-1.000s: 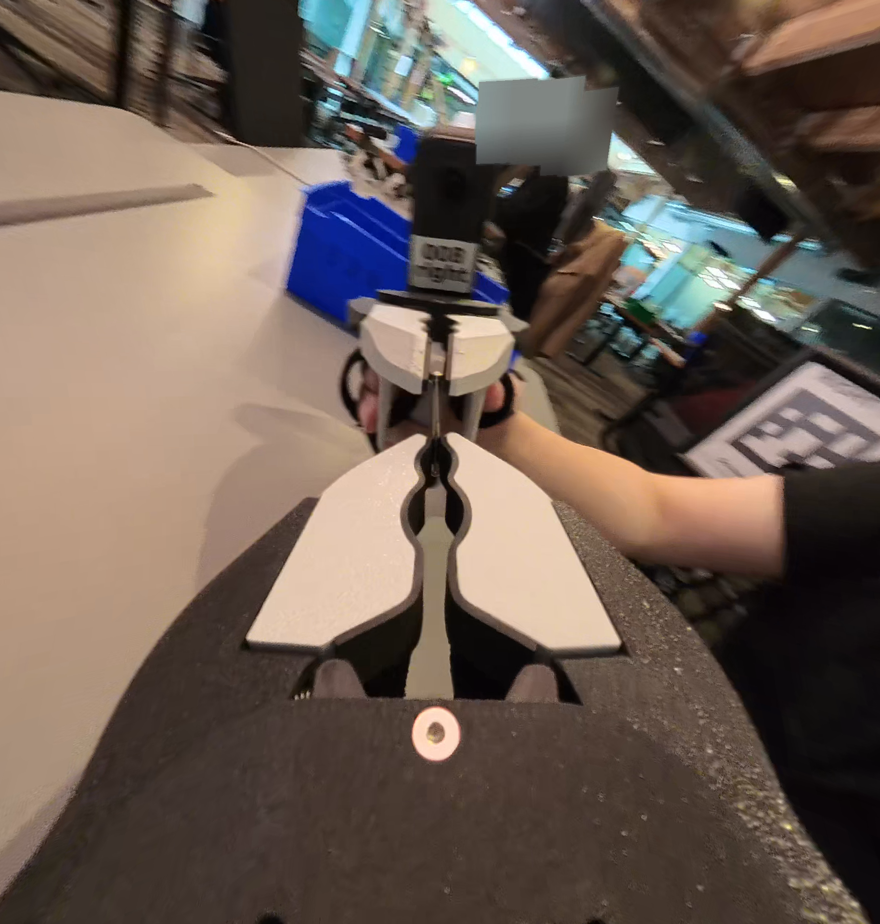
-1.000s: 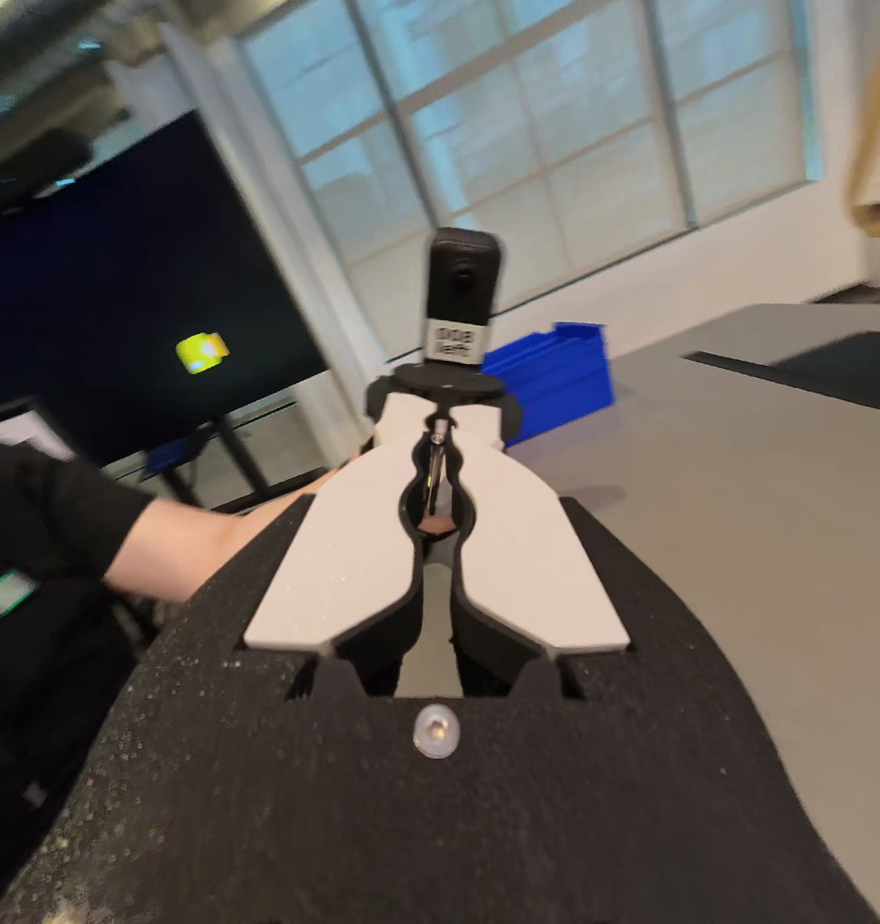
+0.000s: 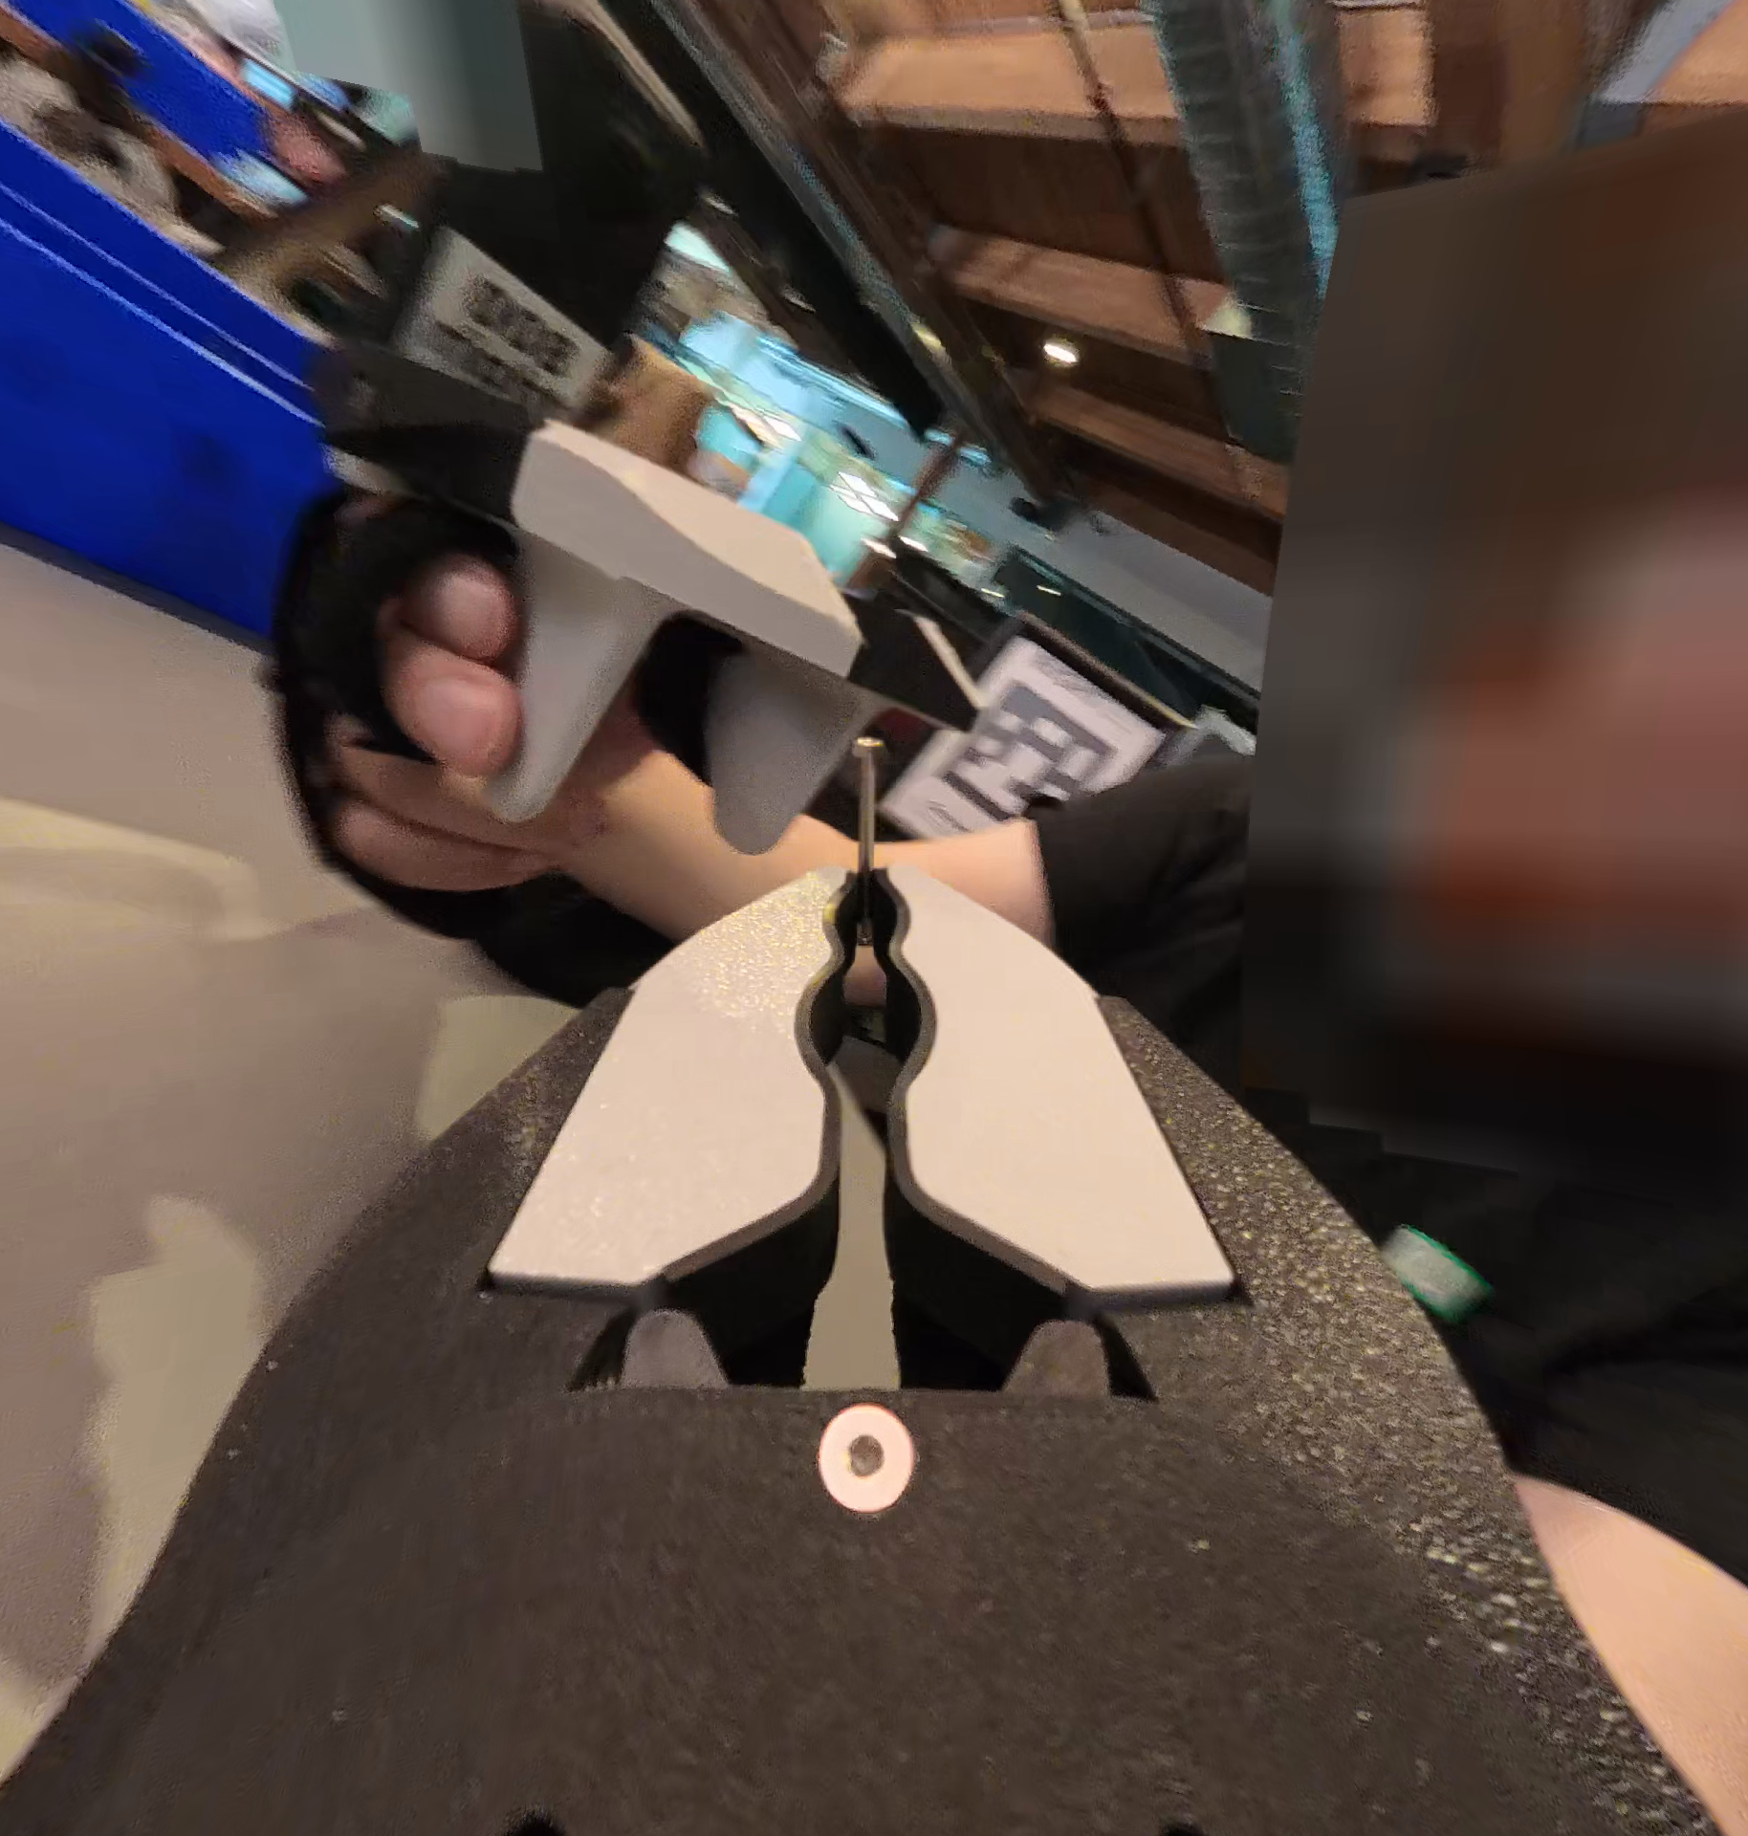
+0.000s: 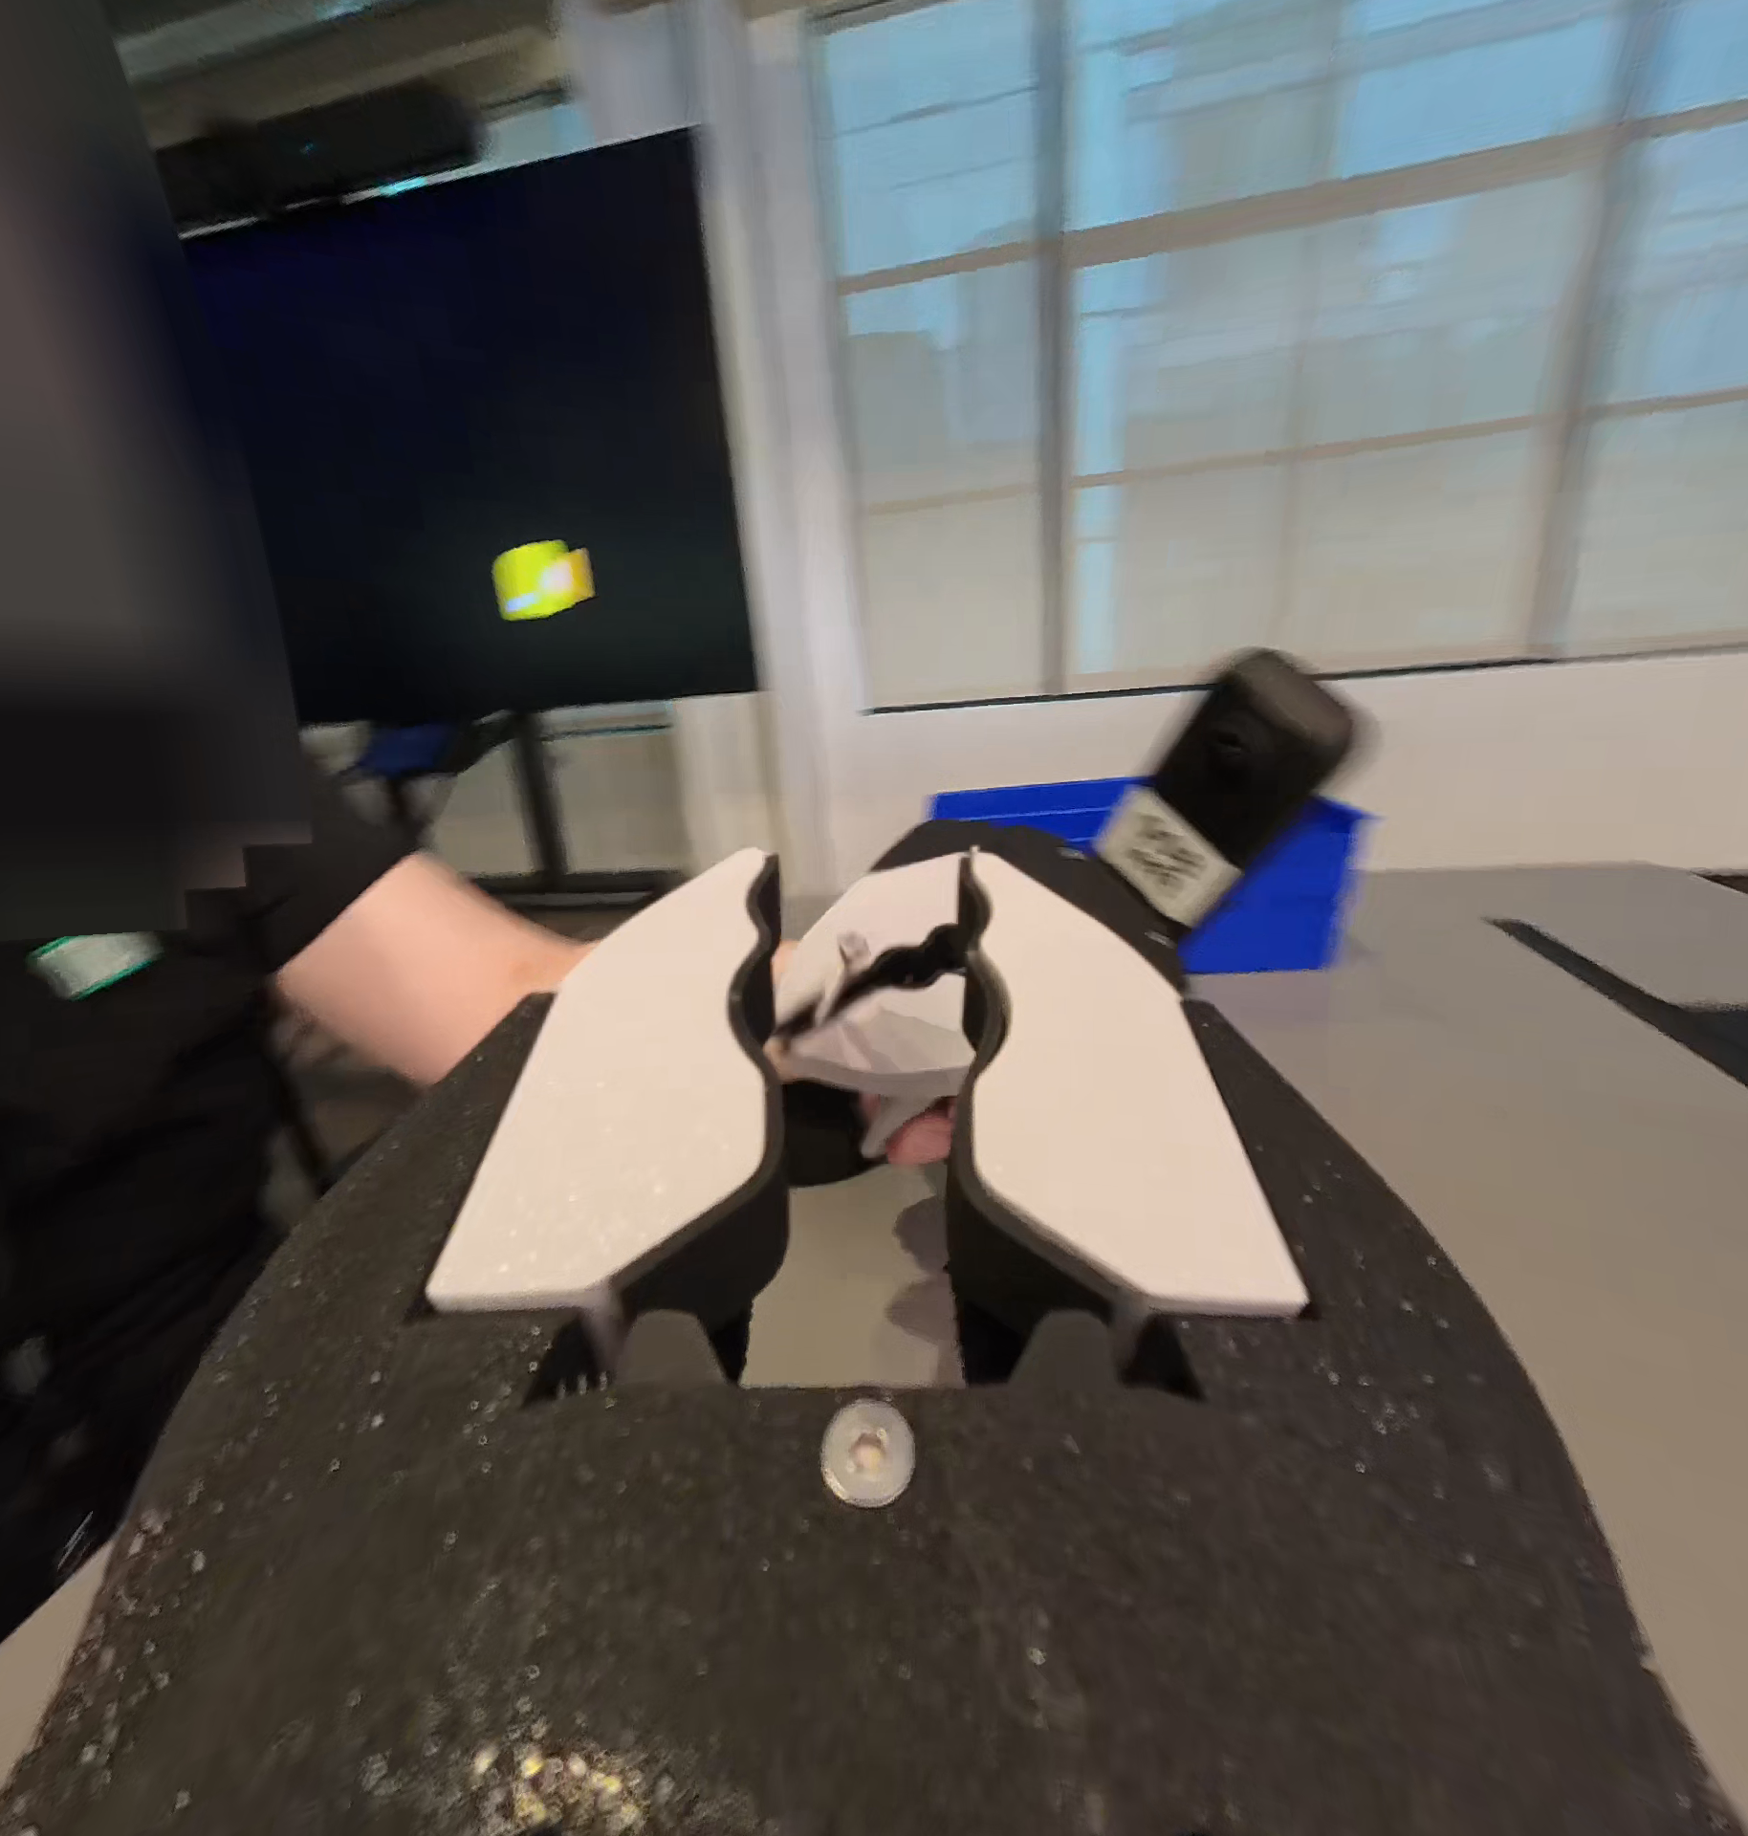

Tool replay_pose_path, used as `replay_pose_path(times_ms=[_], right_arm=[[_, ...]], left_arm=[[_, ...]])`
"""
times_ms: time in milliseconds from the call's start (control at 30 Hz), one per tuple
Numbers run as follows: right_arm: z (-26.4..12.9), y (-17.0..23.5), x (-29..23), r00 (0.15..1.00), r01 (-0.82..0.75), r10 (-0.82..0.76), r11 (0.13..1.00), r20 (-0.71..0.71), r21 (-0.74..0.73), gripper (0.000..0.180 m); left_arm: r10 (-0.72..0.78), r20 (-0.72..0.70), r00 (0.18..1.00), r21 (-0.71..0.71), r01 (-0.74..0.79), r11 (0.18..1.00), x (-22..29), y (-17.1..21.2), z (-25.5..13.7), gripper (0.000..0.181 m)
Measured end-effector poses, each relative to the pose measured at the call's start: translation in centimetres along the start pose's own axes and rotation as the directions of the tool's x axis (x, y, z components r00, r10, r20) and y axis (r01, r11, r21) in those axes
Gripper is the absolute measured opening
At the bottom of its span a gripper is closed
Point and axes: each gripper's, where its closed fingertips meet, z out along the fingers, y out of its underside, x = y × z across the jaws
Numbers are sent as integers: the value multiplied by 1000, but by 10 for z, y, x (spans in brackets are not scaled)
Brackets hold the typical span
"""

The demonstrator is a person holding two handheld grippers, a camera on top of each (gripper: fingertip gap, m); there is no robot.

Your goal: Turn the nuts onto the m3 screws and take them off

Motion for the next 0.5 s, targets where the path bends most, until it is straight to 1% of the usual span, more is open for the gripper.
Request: replay_pose_path(times_ms=[67,100,200,267,333,433,500], right_arm=[[-7,-5,22,992,-20,24,999,-125,33,33],[-10,-6,32,981,-19,27,999,-190,39,34],[-24,-8,59,917,48,-32,998,-398,32,26],[-32,-9,71,862,79,-55,997,-505,26,20],[-37,-10,76,821,94,-75,996,-566,5,20],[-39,-23,73,757,185,-143,983,-638,-1,16],[-36,-27,69,711,237,-215,970,-669,-59,16]], left_arm=[[70,158,985,37,-77,996,-19,-10,-8,2],[111,246,963,53,-127,990,-28,-16,-14,2],[197,405,893,143,-275,951,-37,-40,-28,2],[238,479,845,169,-355,920,-38,-51,-33,2],[268,578,771,152,-424,893,-42,-59,-39,2],[343,710,615,40,-522,852,-53,-61,-45,2],[371,762,531,-18,-555,831,-58,-62,-45,2]])
